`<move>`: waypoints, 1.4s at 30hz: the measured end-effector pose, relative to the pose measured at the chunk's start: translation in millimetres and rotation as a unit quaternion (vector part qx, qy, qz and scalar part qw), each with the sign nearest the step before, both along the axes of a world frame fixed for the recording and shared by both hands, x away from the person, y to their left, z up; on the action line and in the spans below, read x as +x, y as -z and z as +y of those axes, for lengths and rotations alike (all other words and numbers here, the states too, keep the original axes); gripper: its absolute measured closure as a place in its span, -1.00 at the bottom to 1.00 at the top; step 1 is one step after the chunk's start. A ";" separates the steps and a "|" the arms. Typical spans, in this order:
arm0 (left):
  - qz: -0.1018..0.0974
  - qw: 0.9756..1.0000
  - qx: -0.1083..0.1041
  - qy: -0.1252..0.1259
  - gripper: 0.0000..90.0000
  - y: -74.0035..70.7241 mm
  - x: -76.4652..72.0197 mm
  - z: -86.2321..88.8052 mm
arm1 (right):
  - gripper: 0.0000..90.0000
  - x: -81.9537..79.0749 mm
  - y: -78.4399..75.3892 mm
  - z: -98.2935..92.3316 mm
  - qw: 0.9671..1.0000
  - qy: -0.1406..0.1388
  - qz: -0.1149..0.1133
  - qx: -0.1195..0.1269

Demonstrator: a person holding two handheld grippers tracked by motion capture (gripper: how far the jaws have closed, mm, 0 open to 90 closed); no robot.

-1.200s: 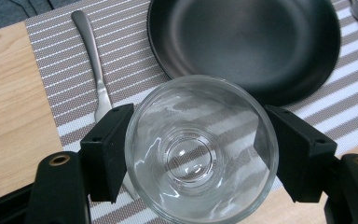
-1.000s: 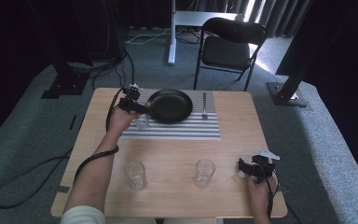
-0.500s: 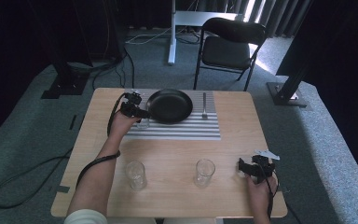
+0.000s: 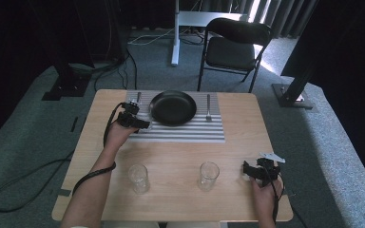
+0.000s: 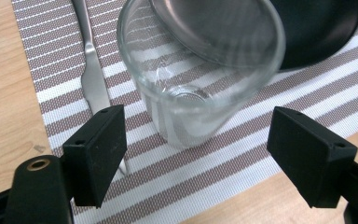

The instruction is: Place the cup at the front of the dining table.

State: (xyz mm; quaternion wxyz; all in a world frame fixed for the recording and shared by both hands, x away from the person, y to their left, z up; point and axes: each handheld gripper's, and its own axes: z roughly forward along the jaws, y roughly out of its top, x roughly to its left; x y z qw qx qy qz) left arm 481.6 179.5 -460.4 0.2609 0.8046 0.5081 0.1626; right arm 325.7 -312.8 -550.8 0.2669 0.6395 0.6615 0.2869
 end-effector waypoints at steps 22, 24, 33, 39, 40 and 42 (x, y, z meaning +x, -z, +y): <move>-0.009 1.000 -0.013 -0.014 -0.54 1.8 -52.6 41.5 | -0.74 0.0 0.0 0.0 1.000 0.000 0.000 0.000; -0.009 1.000 -0.018 -0.021 -0.54 2.6 -57.4 48.2 | -0.74 0.0 0.0 0.0 1.000 0.000 0.000 0.000; -0.001 0.999 -0.027 -0.028 -0.54 11.9 -75.2 65.4 | -0.74 0.0 0.0 0.0 1.000 0.000 0.000 0.000; 0.006 0.999 -0.021 -0.041 -0.54 21.8 -86.7 78.0 | -0.74 0.0 0.0 0.0 1.000 0.000 0.000 0.000; 0.011 0.999 -0.022 -0.040 -0.54 23.4 -89.3 80.0 | -0.74 0.0 0.0 0.0 1.000 0.000 0.000 0.000; 0.011 0.999 -0.018 -0.042 -0.54 26.8 -94.2 82.7 | -0.74 0.0 0.0 0.0 1.000 0.000 0.000 0.000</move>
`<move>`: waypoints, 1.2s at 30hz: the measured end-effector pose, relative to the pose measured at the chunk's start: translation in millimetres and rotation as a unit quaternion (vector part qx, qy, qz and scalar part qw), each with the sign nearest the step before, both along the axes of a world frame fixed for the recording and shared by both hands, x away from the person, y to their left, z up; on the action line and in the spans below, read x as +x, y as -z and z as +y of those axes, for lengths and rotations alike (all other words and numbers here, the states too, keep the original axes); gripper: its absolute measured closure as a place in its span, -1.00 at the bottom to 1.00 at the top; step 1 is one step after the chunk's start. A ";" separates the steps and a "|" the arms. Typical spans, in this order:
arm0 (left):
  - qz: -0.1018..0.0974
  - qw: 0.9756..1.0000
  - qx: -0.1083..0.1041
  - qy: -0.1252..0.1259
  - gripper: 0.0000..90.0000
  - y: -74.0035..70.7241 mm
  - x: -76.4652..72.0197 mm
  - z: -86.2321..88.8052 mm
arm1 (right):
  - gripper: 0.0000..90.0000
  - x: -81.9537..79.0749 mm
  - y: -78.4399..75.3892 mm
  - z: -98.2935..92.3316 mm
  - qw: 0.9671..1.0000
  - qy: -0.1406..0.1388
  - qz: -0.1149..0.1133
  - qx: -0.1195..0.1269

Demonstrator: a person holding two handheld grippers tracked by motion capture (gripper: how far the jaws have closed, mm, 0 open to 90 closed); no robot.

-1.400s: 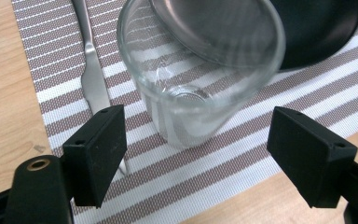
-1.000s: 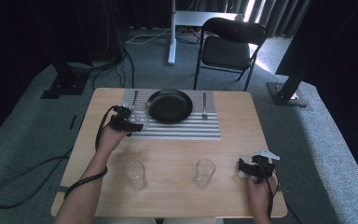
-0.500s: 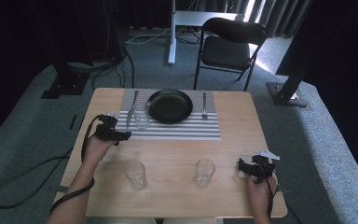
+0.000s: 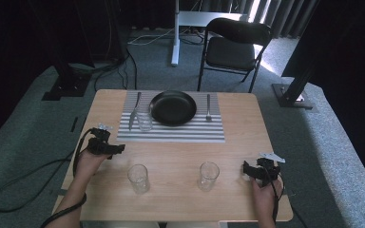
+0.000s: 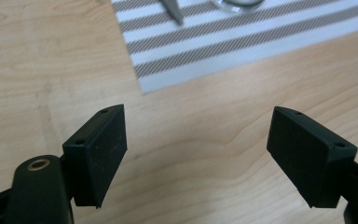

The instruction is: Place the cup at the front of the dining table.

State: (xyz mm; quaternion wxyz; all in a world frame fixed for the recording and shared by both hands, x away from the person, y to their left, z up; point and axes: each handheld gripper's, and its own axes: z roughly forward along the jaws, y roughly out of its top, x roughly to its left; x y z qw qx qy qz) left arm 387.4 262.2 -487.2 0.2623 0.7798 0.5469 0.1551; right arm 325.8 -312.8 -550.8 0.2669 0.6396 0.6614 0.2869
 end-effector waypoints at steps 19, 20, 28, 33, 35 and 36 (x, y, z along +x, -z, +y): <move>0.005 1.000 -0.016 -0.017 -0.54 16.8 -32.4 21.3 | -0.74 0.0 0.0 0.0 1.000 0.000 0.000 0.000; 0.006 1.000 -0.016 -0.018 -0.54 17.3 -34.0 22.2 | -0.74 0.0 0.0 0.0 1.000 0.000 0.000 0.000; 0.010 0.999 -0.017 -0.030 -0.54 28.9 -45.8 30.2 | -0.74 0.0 0.0 0.0 1.000 0.000 0.000 0.000; 0.007 0.999 -0.025 -0.035 -0.54 31.3 -53.4 36.9 | -0.74 0.0 0.0 0.0 1.000 0.000 0.000 0.000; -0.002 0.999 -0.034 -0.039 -0.54 30.8 -56.6 39.6 | -0.74 0.0 0.0 0.0 1.000 0.000 0.000 0.000; -0.006 0.999 -0.032 -0.040 -0.54 30.9 -58.1 40.7 | -0.74 0.0 0.0 0.0 1.000 0.000 0.000 0.000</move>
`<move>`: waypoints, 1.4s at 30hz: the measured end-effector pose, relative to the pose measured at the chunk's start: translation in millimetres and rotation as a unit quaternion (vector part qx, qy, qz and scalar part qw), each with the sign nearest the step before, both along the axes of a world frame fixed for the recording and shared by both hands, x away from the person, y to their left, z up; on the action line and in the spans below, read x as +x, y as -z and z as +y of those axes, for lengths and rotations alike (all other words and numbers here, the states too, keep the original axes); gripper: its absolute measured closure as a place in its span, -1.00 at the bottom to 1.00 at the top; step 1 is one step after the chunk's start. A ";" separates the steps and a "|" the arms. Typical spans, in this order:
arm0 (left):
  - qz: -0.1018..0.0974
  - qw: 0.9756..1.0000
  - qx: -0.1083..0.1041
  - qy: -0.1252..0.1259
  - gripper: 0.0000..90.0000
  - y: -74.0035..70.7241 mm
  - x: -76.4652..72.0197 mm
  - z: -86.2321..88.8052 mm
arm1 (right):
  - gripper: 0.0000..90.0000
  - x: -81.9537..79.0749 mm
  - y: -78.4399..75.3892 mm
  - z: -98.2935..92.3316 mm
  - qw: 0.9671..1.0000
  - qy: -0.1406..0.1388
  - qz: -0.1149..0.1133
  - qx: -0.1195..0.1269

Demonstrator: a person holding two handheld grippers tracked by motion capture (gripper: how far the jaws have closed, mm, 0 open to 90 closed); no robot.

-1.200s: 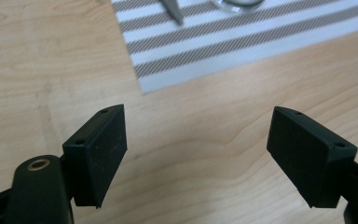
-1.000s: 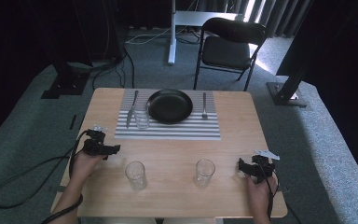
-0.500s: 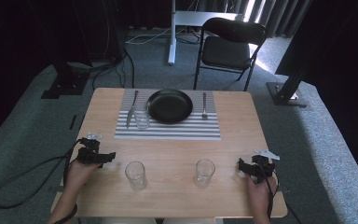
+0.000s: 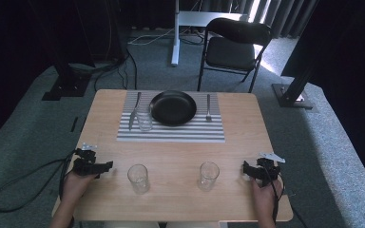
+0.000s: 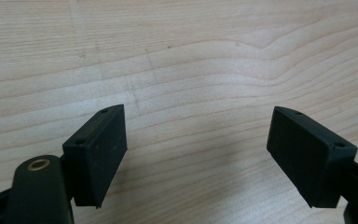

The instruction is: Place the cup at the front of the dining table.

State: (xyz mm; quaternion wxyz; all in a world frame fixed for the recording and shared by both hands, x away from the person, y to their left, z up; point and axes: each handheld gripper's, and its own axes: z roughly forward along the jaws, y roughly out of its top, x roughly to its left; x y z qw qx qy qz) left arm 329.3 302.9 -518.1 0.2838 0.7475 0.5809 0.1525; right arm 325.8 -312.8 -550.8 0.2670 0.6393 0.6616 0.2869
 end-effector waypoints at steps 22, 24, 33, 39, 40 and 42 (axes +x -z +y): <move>-0.044 0.999 0.013 -0.029 -0.54 16.6 -44.4 24.2 | -0.74 0.0 -0.1 0.1 1.000 0.000 0.001 0.000; -0.049 0.998 0.012 -0.035 -0.54 16.5 -47.8 26.1 | -0.74 -0.1 -0.1 0.2 1.000 0.001 0.001 0.001; -0.064 0.994 0.020 -0.086 -0.54 20.0 -56.0 38.7 | -0.74 -0.1 -0.1 0.2 1.000 0.001 0.001 0.001; -0.071 0.991 0.030 -0.107 -0.54 24.0 -56.8 46.7 | -0.74 -0.1 -0.1 0.2 1.000 0.001 0.001 0.001; -0.076 0.991 0.035 -0.107 -0.54 25.1 -57.2 46.8 | -0.74 0.0 -0.1 0.2 1.000 0.001 0.001 0.001; -0.085 0.990 0.042 -0.105 -0.54 27.1 -57.7 47.0 | -0.74 0.0 -0.1 0.2 1.000 0.001 0.001 0.001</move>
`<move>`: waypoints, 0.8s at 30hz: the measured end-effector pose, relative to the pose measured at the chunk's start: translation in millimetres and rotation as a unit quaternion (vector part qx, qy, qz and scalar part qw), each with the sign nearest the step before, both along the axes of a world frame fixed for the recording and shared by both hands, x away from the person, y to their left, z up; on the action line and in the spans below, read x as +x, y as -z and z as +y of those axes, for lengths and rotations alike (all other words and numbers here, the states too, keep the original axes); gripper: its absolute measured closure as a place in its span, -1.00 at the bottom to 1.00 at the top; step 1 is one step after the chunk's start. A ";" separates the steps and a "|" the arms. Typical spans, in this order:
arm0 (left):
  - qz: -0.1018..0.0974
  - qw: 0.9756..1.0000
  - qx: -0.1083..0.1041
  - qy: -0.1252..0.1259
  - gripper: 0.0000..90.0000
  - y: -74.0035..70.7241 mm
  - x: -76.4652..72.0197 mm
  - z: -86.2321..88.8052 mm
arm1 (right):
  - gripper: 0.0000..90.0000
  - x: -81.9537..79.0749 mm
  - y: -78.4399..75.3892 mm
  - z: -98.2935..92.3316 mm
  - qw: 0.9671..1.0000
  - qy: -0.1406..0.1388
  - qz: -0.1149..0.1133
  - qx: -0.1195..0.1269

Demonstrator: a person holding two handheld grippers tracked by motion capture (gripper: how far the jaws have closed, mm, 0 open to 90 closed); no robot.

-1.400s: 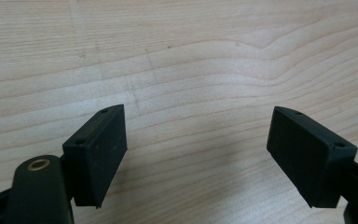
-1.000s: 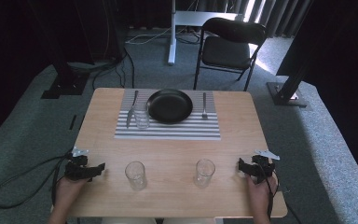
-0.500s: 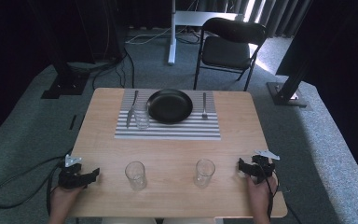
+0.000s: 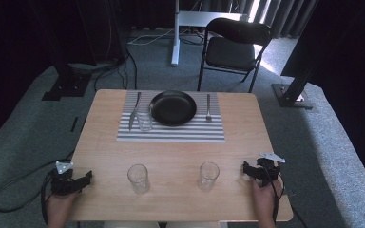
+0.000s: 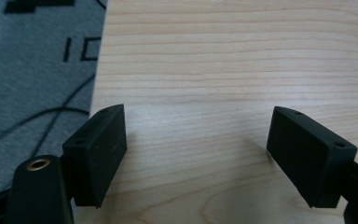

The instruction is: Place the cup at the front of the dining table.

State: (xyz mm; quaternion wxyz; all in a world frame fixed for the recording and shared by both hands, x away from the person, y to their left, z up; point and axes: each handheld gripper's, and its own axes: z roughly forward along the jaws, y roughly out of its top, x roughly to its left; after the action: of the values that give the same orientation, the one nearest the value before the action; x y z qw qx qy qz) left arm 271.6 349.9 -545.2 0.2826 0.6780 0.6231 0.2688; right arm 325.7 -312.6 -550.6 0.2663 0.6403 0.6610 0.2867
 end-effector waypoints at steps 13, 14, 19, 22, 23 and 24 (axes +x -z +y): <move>0.001 1.000 -0.001 -0.004 -0.57 0.2 1.0 0.2 | -0.74 0.0 0.0 0.0 1.000 0.000 0.000 0.000; 0.001 1.000 -0.001 -0.004 -0.57 0.2 1.0 0.2 | -0.74 0.0 0.0 0.0 1.000 0.000 0.000 0.000; 0.001 1.000 -0.001 -0.004 -0.57 0.2 1.0 0.2 | -0.74 0.0 0.0 0.0 1.000 0.000 0.000 0.000; 0.001 1.000 -0.001 -0.003 -0.57 0.2 1.4 0.0 | -0.74 0.0 0.0 0.0 1.000 0.000 0.000 0.000; 0.000 1.000 -0.001 -0.004 -0.57 0.3 1.4 -0.1 | -0.74 0.0 0.0 0.0 1.000 0.000 0.000 0.000; 0.001 1.000 -0.001 -0.004 -0.57 0.2 1.4 -0.2 | -0.74 0.0 0.0 0.0 1.000 0.000 0.000 0.000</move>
State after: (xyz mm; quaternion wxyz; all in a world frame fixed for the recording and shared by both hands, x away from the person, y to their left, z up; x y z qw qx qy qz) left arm 273.0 349.8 -545.3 0.2815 0.6758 0.6259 0.2687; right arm 325.7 -312.6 -550.7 0.2664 0.6402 0.6611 0.2866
